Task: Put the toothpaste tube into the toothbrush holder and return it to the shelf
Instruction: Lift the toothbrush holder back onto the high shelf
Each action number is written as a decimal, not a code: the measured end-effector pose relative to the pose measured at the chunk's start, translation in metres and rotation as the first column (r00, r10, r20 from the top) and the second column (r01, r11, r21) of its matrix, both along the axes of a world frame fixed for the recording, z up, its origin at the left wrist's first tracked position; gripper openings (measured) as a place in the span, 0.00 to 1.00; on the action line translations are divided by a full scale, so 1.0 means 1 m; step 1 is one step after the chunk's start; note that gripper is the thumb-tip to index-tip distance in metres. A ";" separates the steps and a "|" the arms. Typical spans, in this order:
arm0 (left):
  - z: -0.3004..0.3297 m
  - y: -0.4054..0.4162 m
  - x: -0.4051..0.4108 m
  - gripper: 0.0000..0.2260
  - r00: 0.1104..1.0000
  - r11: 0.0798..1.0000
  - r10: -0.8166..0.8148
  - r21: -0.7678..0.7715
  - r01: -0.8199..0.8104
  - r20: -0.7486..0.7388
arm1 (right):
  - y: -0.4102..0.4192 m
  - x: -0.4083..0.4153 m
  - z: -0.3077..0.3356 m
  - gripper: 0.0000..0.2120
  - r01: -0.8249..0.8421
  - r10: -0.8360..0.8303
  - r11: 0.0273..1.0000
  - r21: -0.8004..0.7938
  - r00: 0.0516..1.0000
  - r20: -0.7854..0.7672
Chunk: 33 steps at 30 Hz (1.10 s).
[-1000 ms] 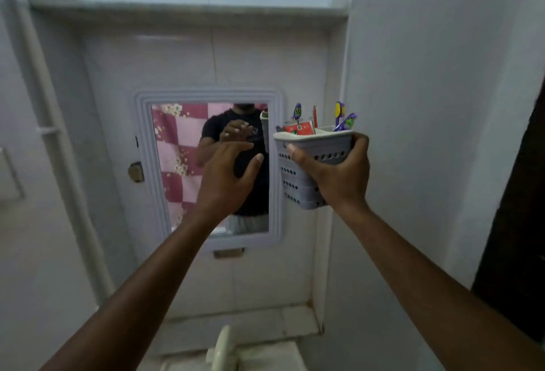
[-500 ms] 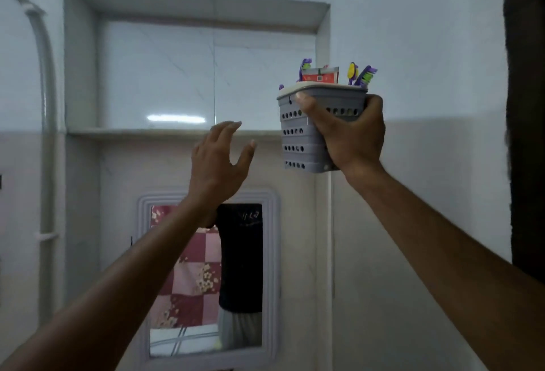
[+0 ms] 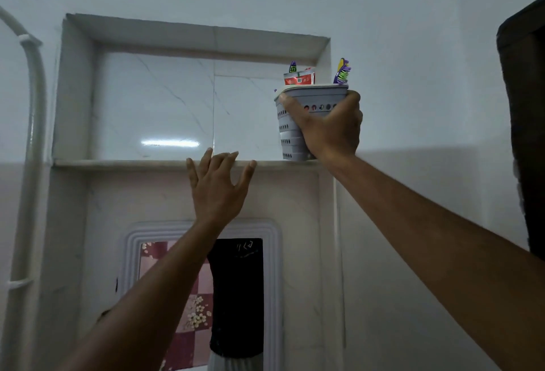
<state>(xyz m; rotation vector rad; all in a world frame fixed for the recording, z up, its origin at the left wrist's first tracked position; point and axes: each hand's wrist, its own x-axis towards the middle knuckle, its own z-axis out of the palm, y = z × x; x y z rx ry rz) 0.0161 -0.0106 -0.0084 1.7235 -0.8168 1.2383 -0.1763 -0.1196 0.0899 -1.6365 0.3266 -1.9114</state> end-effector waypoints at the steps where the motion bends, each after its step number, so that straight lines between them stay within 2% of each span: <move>1: 0.001 -0.001 0.000 0.29 1.000 1.000 0.005 -0.011 -0.005 0.002 | -0.002 0.007 0.002 0.51 0.013 -0.013 1.000 0.001 1.000 0.001; 4: 0.000 -0.003 0.006 0.27 0.999 1.000 0.013 -0.028 -0.012 0.033 | -0.009 0.028 0.006 0.56 0.043 -0.044 0.999 -0.010 0.998 -0.054; 9: 0.000 -0.004 0.016 0.23 0.994 0.999 0.029 -0.046 -0.024 0.107 | -0.021 0.055 0.002 0.66 0.035 -0.028 0.999 0.013 0.936 -0.350; 13: 0.000 -0.004 0.018 0.22 0.989 0.997 0.042 -0.068 -0.033 0.141 | -0.029 0.069 -0.017 0.59 0.066 -0.062 0.998 -0.013 0.827 -0.558; 17: 0.002 -0.005 0.019 0.21 0.988 0.996 0.044 -0.078 -0.032 0.148 | -0.034 0.074 -0.028 0.54 0.096 -0.115 0.993 -0.065 0.767 -0.631; 21: -0.004 -0.003 0.014 0.20 0.988 0.998 0.023 -0.062 -0.013 0.152 | -0.032 0.063 -0.038 0.54 0.101 -0.124 0.992 -0.072 0.749 -0.651; 23: -0.009 0.001 0.010 0.20 0.989 0.999 -0.002 -0.034 0.007 0.145 | -0.031 0.056 -0.052 0.55 0.091 -0.104 0.994 -0.053 0.785 -0.611; 26: -0.013 0.004 0.006 0.20 0.994 0.999 -0.010 -0.044 0.014 0.106 | -0.032 0.051 -0.070 0.53 0.098 -0.148 0.987 -0.127 0.861 -0.487; 28: -0.030 0.019 -0.028 0.20 0.997 1.000 -0.010 -0.001 0.010 0.070 | -0.027 0.019 -0.092 0.49 0.104 -0.173 0.980 -0.172 0.873 -0.457; 30: -0.031 0.022 -0.027 0.21 0.997 1.000 0.003 0.007 -0.004 0.081 | -0.031 0.017 -0.101 0.42 0.127 -0.219 0.962 -0.240 0.886 -0.408; 33: -0.016 0.027 -0.020 0.22 0.997 0.998 -0.009 0.063 0.004 0.074 | -0.031 0.014 -0.095 0.39 0.148 -0.260 0.940 -0.308 0.894 -0.365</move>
